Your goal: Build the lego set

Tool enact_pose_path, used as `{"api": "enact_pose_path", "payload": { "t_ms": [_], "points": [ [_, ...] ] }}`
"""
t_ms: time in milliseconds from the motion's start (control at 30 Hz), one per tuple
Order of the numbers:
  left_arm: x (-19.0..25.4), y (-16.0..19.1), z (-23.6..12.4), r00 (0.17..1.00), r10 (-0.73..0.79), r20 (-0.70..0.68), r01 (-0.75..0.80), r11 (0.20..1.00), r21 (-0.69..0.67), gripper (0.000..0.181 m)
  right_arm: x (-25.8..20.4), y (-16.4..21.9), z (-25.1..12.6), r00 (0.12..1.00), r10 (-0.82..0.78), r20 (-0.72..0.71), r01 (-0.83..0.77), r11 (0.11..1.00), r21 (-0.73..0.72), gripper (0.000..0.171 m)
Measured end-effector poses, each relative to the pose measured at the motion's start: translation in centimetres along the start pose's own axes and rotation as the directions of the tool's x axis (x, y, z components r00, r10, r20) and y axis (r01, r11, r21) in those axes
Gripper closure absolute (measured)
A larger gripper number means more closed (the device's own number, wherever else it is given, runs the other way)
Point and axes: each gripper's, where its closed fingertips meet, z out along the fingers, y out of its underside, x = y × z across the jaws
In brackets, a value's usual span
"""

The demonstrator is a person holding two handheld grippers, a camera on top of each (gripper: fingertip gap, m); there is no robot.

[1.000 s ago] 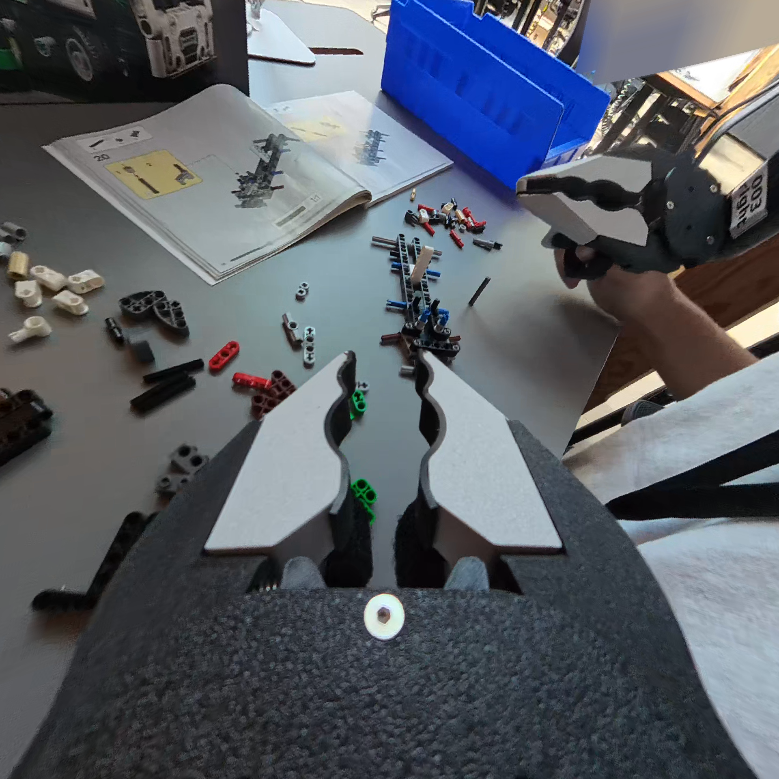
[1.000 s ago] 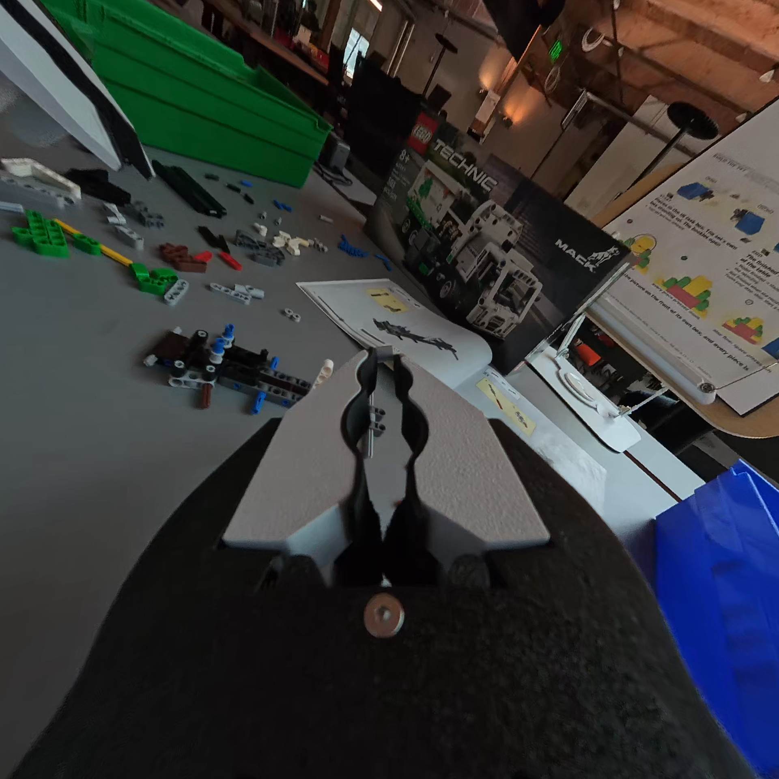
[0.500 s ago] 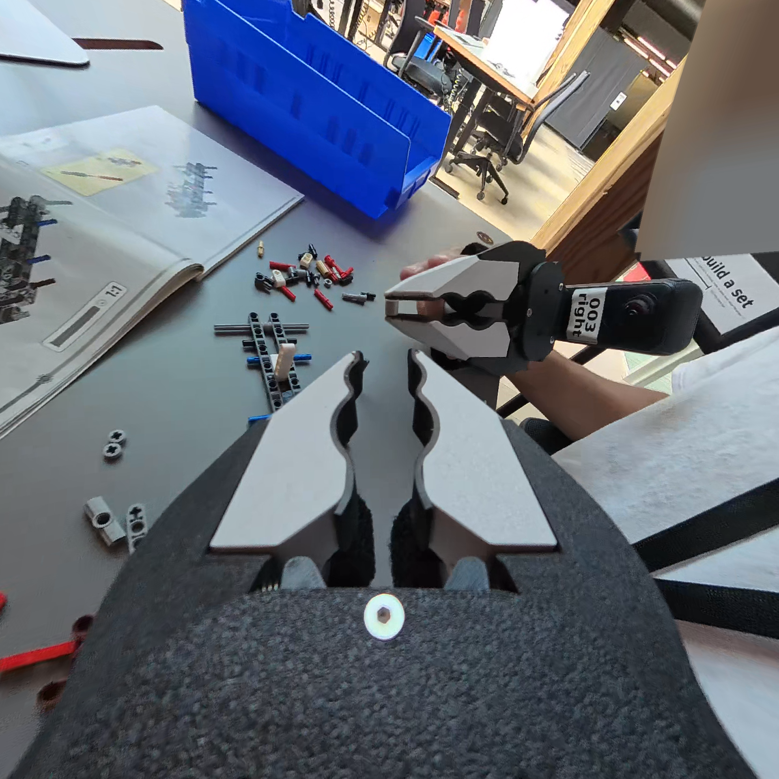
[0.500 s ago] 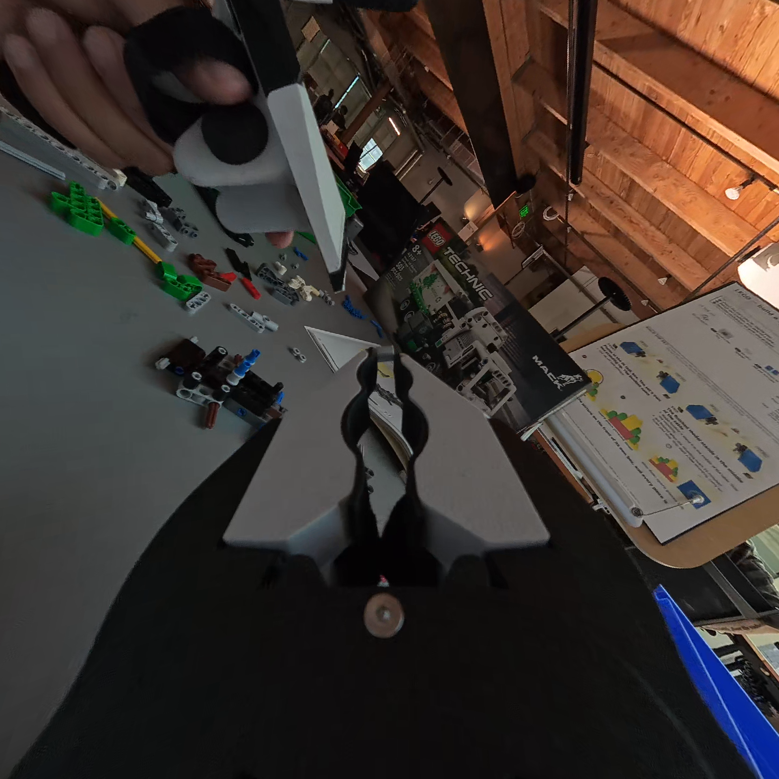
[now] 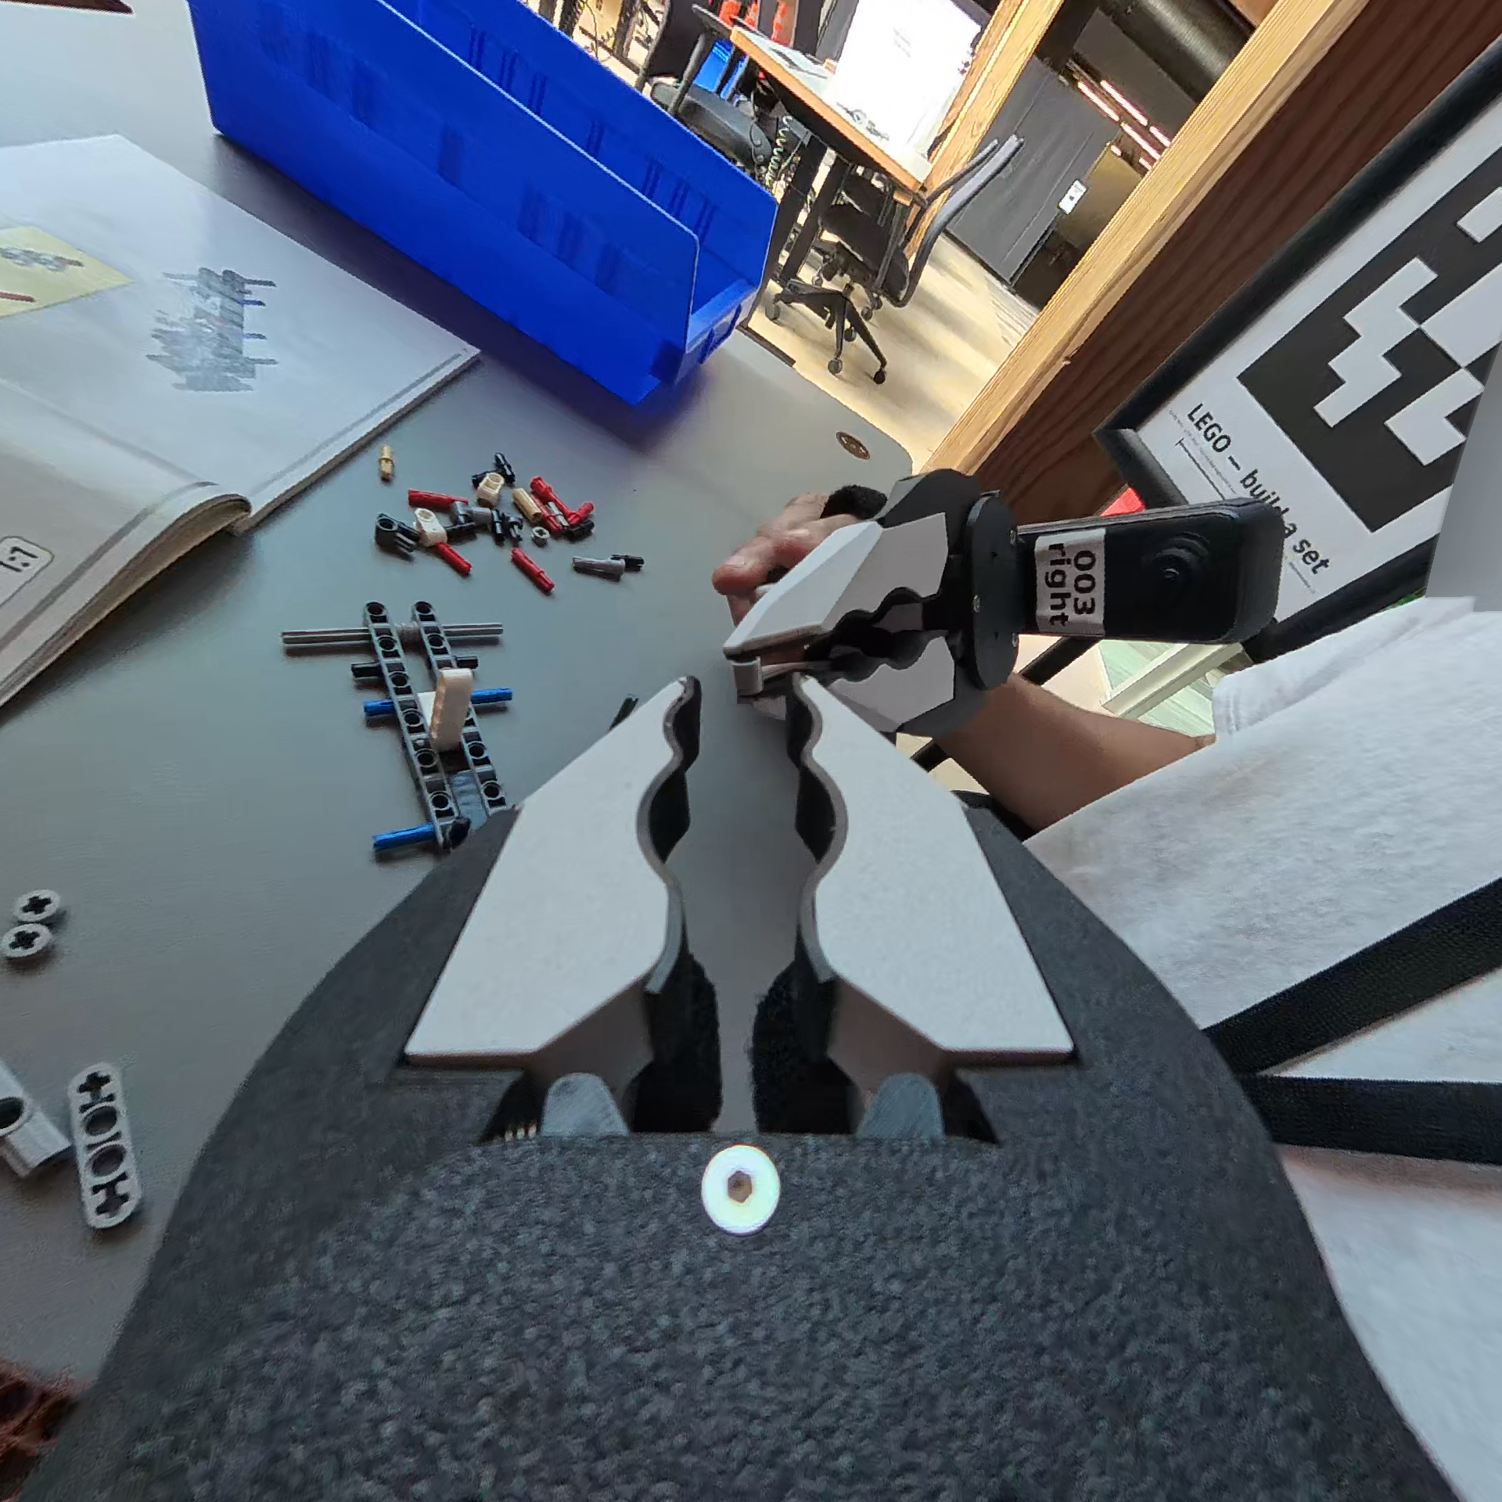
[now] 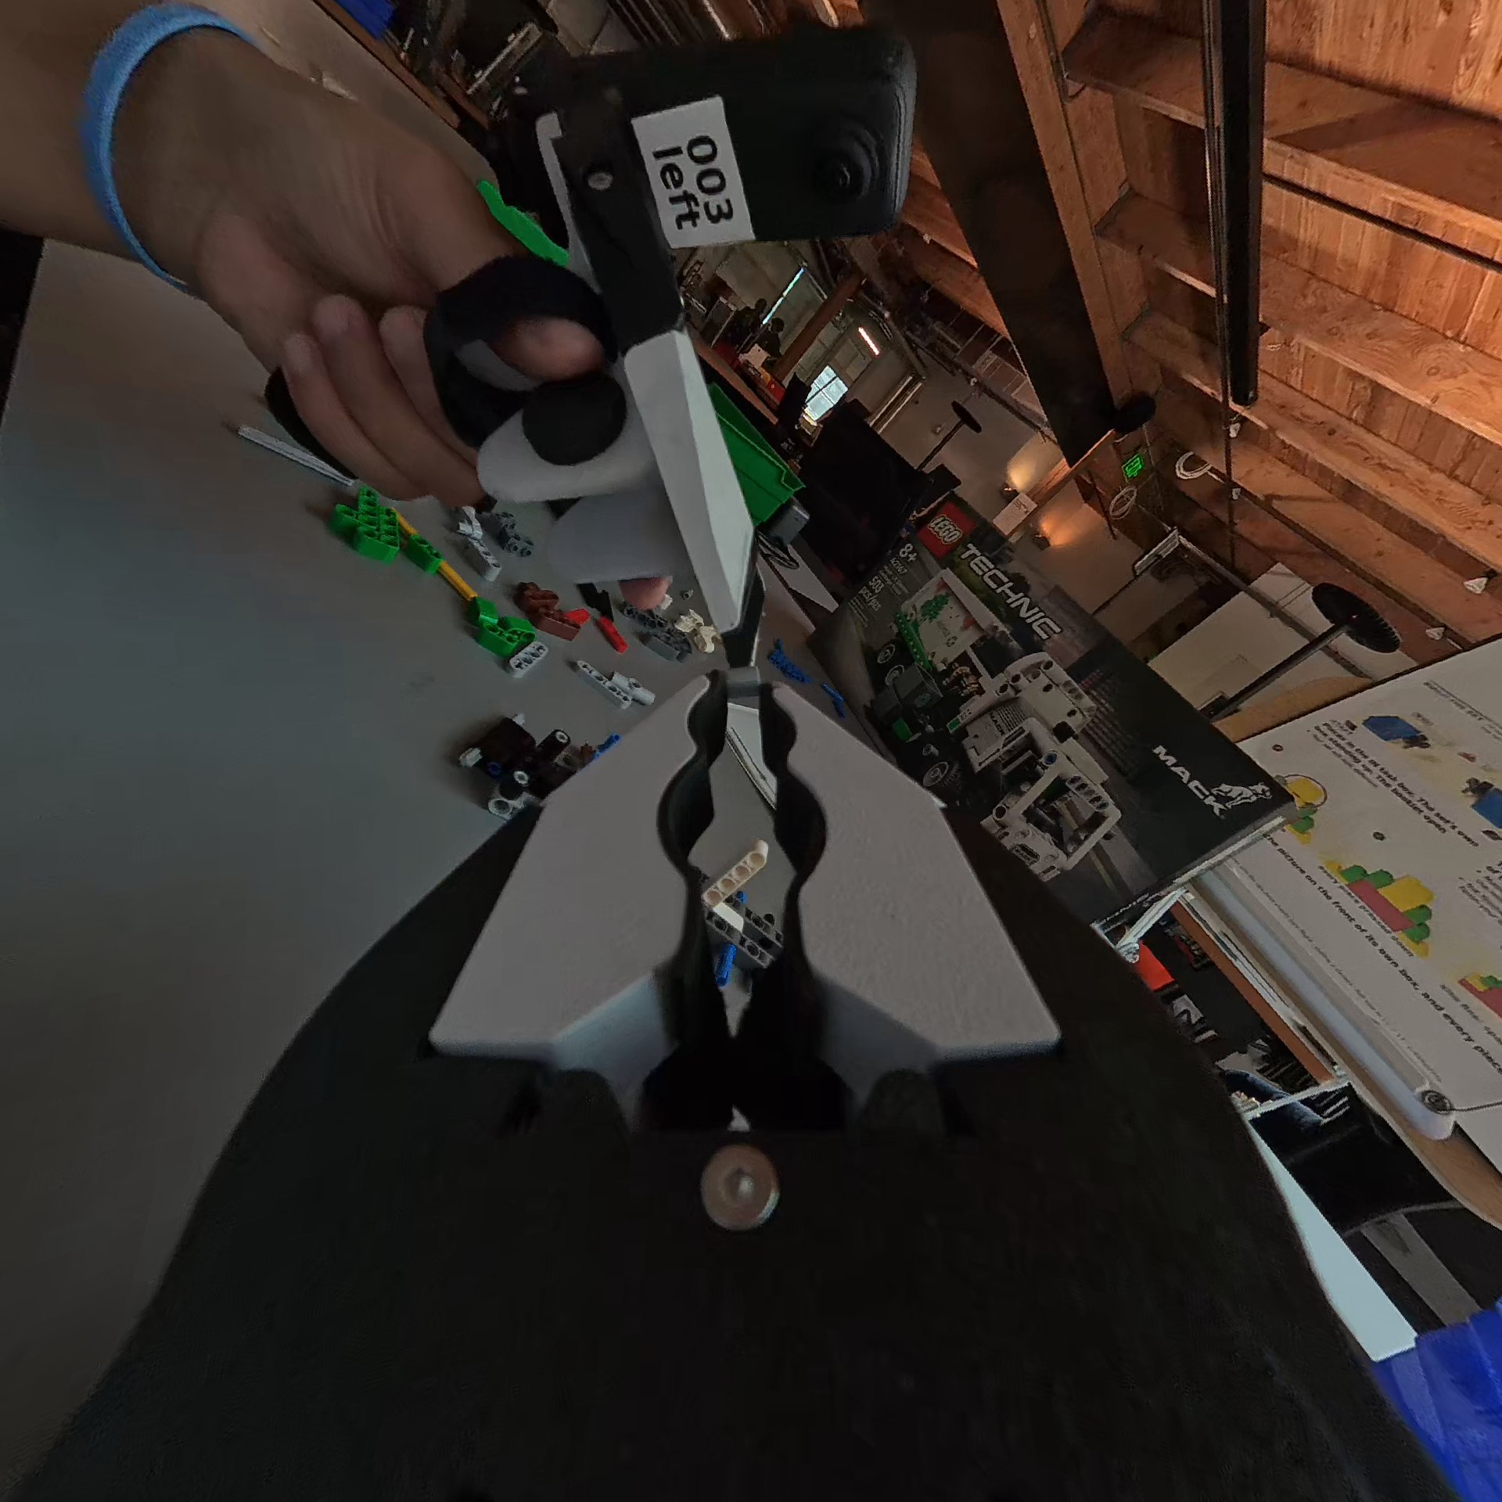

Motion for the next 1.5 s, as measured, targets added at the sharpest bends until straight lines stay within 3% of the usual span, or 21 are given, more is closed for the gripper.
{"api": "enact_pose_path", "payload": {
  "t_ms": [333,567,800,967,1133,1233,1300,1400,1500],
  "points": [
    [0.7,0.2,0.5,0.993,-0.072,-0.088,0.073,0.997,0.002,0.175,-0.4,-0.5,-0.1,1.000,-0.013,0.012,0.013,1.000,0.026,0.166],
    [0.4,0.6,0.7,0.995,-0.069,-0.066,0.068,0.998,-0.007,0.176,-0.6,-0.3,0.0,1.000,-0.016,0.017,0.015,1.000,0.014,0.166],
    [0.1,1.1,0.9,1.000,0.011,-0.010,-0.011,1.000,-0.027,0.176,-1.0,0.3,0.0,0.999,0.032,0.017,-0.031,0.998,-0.054,0.166],
    [-1.4,-0.2,-0.4,0.998,-0.001,0.063,-0.002,0.999,0.055,0.176,-0.6,0.7,-0.2,0.996,0.085,0.011,-0.084,0.994,-0.072,0.168],
    [-3.8,-0.9,-2.5,0.966,0.100,0.237,-0.125,0.988,0.093,0.176,0.1,1.3,-0.2,0.981,0.196,0.000,-0.195,0.976,-0.096,0.169],
    [-4.4,-0.4,-3.3,0.923,0.222,0.315,-0.248,0.968,0.042,0.177,0.3,2.0,0.1,0.930,0.366,0.027,-0.359,0.922,-0.146,0.167],
    [-4.1,0.0,-3.7,0.897,0.299,0.326,-0.317,0.948,0.002,0.177,-0.4,2.0,0.6,0.847,0.524,0.089,-0.492,0.836,-0.241,0.165],
    [-3.6,0.5,-4.3,0.860,0.404,0.312,-0.414,0.910,-0.039,0.177,-1.2,0.6,1.5,0.685,0.709,0.165,-0.631,0.692,-0.352,0.143],
    [-2.9,0.4,-4.7,0.797,0.529,0.289,-0.539,0.840,-0.051,0.176,-0.8,-0.4,2.5,0.586,0.789,0.185,-0.682,0.603,-0.413,0.142]
  ]
}}
